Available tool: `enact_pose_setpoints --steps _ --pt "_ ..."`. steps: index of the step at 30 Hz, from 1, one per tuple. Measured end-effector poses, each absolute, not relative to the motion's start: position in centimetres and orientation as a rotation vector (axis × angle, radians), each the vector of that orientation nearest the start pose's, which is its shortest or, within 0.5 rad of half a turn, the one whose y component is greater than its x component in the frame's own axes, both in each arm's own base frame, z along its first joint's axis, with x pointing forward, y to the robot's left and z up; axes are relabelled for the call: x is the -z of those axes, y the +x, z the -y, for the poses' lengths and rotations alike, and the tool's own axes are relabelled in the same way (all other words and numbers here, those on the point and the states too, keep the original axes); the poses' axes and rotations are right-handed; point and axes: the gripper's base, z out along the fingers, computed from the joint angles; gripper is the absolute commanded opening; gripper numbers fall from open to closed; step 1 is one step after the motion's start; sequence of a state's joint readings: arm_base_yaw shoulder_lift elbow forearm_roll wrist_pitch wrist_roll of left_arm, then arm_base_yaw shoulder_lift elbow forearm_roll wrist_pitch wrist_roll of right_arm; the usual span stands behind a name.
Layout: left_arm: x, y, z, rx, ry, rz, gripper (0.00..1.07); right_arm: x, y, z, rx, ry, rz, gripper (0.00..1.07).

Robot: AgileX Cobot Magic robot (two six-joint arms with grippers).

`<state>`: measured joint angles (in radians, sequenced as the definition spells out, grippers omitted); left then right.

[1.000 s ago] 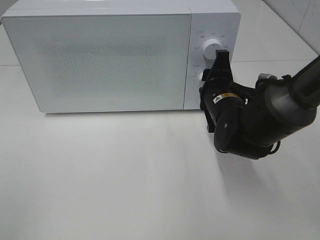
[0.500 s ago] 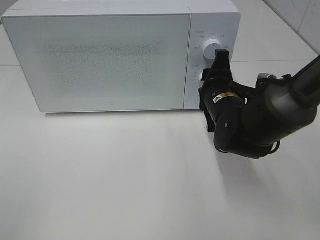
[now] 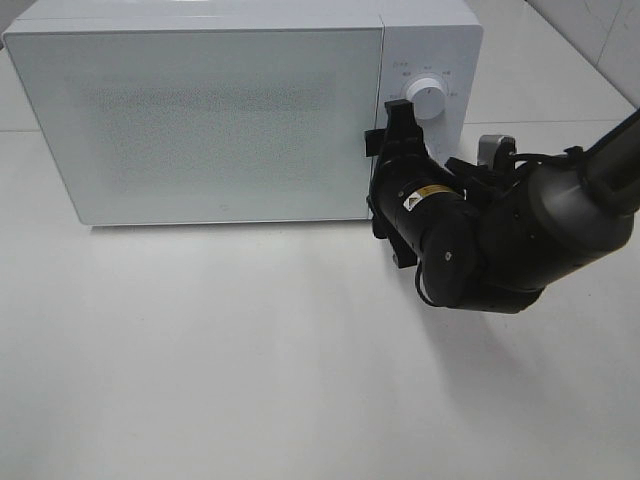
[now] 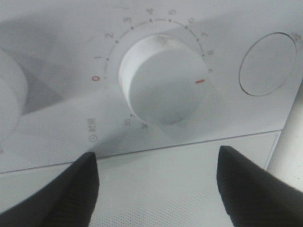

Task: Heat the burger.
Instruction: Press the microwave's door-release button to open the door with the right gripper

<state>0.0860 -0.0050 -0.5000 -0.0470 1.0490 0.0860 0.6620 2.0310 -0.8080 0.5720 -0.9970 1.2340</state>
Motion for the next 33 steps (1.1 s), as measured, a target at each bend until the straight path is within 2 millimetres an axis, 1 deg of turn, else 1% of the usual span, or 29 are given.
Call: enact_pose_setpoints --steps 4,6,7,9,12,13,14,15,17,18,19,20,21,22,23,24,25,26,27,28,29,30,31,32,33 --pt "-27.8 -0.5 0.4 -0.053 0.002 -2.027 0.98 -12.4 30.7 -18.6 -1.141 1.153 -1.559 0.69" --pt "-27.8 -0.5 0.4 -0.053 0.002 -2.027 0.98 -12.4 29.8 -18.1 -1.101 1.132 -1.612 0.69" --pt "-27.8 -0.5 0.4 -0.053 0.002 -2.027 0.98 -12.4 29.8 -18.1 -1.101 1.132 -1.612 0.69" --pt "-27.8 -0.5 0.4 -0.053 0.002 -2.027 0.98 -12.6 29.1 -17.8 -1.063 1.084 -1.675 0.69" --pt "-27.8 -0.5 0.4 -0.053 0.002 -2.027 0.98 -12.7 28.6 -17.6 -1.035 1.041 -1.72 0.69" --pt "-27.8 -0.5 0.4 -0.053 0.002 -2.027 0.98 -12.8 28.4 -17.6 -1.018 1.014 -1.748 0.69" --pt "-27.8 -0.5 0.4 -0.053 0.002 -2.027 0.98 -13.0 27.9 -17.5 -0.981 0.95 -1.805 0.69" --pt "-27.8 -0.5 0.4 -0.053 0.002 -2.027 0.98 -13.0 27.9 -17.5 -0.981 0.95 -1.805 0.69" --pt "-27.8 -0.5 0.4 -0.053 0.002 -2.027 0.98 -13.9 27.4 -17.7 -0.932 0.814 -1.889 0.69" --pt "-27.8 -0.5 0.4 -0.053 0.002 -2.027 0.98 -13.9 27.4 -17.7 -0.932 0.814 -1.889 0.69" --pt "-27.8 -0.5 0.4 -0.053 0.002 -2.027 0.98 -14.7 27.2 -17.8 -0.899 0.712 -1.935 0.69" --pt "-27.8 -0.5 0.4 -0.053 0.002 -2.027 0.98 -15.1 27.0 -17.8 -0.878 0.652 -1.959 0.69" --pt "-27.8 -0.5 0.4 -0.053 0.002 -2.027 0.98 -15.1 27.0 -17.8 -0.878 0.652 -1.959 0.69" --pt "-27.8 -0.5 0.4 -0.053 0.002 -2.027 0.98 -15.9 26.7 -17.9 -0.83 0.536 -1.993 0.69" --pt "-27.8 -0.5 0.4 -0.053 0.002 -2.027 0.98 -15.9 26.7 -17.9 -0.83 0.536 -1.993 0.69" --pt "-27.8 -0.5 0.4 -0.053 0.002 -2.027 0.98 -16.6 26.4 -17.8 -0.786 0.435 -2.019 0.69" --pt "-27.8 -0.5 0.4 -0.053 0.002 -2.027 0.98 -17.1 26.2 -17.8 -0.771 0.391 -2.023 0.69" --pt "-27.8 -0.5 0.4 -0.053 0.002 -2.027 0.98 -17.1 26.2 -17.8 -0.771 0.391 -2.023 0.69" --pt "-27.8 -0.5 0.4 -0.053 0.002 -2.027 0.98 -18.0 25.8 -17.7 -0.724 0.278 -2.038 0.69" --pt "-27.8 -0.5 0.4 -0.053 0.002 -2.027 0.98 -18.3 25.7 -17.7 -0.707 0.233 -2.042 0.69" --pt "-27.8 -0.5 0.4 -0.053 0.002 -2.027 0.98 -18.3 25.7 -17.7 -0.707 0.233 -2.042 0.69" --pt "-27.8 -0.5 0.4 -0.053 0.002 -2.027 0.98 -19.2 25.3 -17.6 -0.666 0.126 -2.051 0.69" --pt "-27.8 -0.5 0.4 -0.053 0.002 -2.027 0.98 -19.7 25.0 -17.5 -0.65 0.073 -2.051 0.69" --pt "-27.8 -0.5 0.4 -0.053 0.002 -2.027 0.98 -19.7 25.0 -17.5 -0.65 0.073 -2.051 0.69" --pt "-27.8 -0.5 0.4 -0.053 0.002 -2.027 0.98 -20.7 24.5 -17.4 -0.628 -0.026 -2.048 0.69"
